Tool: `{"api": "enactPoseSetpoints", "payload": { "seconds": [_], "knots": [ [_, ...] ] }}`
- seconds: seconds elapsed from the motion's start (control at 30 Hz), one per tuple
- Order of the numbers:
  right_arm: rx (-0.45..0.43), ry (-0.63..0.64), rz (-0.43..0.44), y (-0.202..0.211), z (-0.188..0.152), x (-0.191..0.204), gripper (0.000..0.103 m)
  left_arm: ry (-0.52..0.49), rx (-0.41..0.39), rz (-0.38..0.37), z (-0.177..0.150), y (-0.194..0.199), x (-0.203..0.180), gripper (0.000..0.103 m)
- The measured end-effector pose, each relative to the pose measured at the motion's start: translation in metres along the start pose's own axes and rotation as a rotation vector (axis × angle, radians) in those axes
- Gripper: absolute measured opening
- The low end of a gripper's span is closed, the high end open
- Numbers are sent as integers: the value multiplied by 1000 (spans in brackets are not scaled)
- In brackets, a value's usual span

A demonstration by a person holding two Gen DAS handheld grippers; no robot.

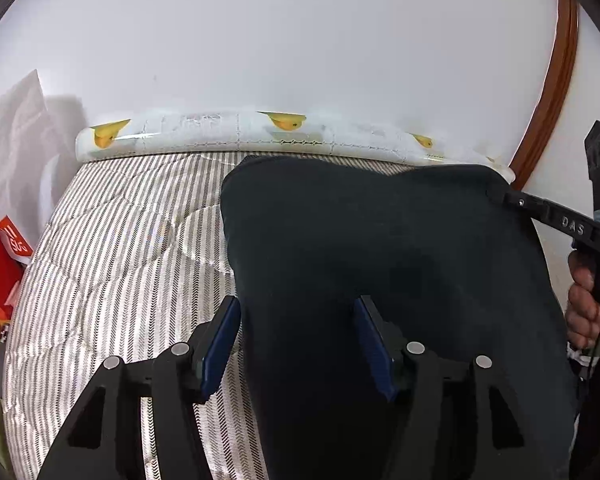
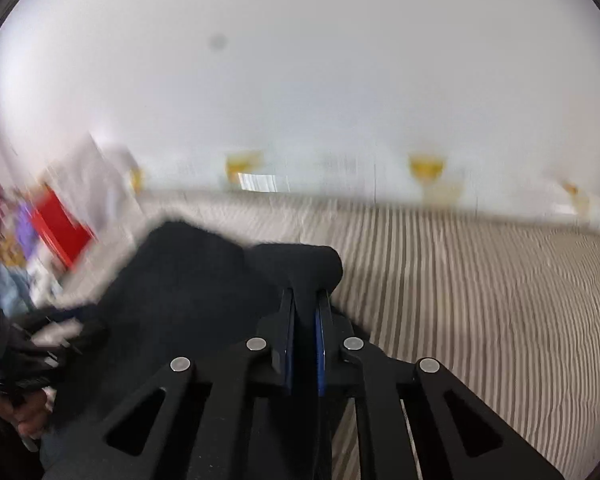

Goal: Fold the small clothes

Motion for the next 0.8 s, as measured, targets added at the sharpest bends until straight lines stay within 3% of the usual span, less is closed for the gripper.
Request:
{"api": "enactPoseSetpoints", "payload": {
  "seconds": [0.17,0.27,0.37,0.5,0.73,0.8],
  "knots": [
    [154,29,-106,-48,-24,-6,5,-12,7,-2,-1,0,-2,58],
    [136,34,-112,-39,-20,-5,7,-16,8,6,-3,0,-1,59],
    [119,27,-169,-17,-12,-12,9,-14,6,13,-2,1,-2,59],
    [79,78,-151,26,-16,-2,14,-22,-12,39,6,4,0,59],
    [106,107,-81,79,-97,8,19,2,2,69,11,-11,14,64],
    [119,96,-106,81,-123,2,19,5,1,80,11,-9,13,64]
  ]
}}
Point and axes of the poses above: each gripper's, at about its wrist camera, not at the fingertips, and y roughly against the way its jaws point, x to its left, z to its top, the point moved 6 cm from there along -y, roughly the way its jaws point, and after that the axes turned 12 degrees about -z, right-handed, at the moved point
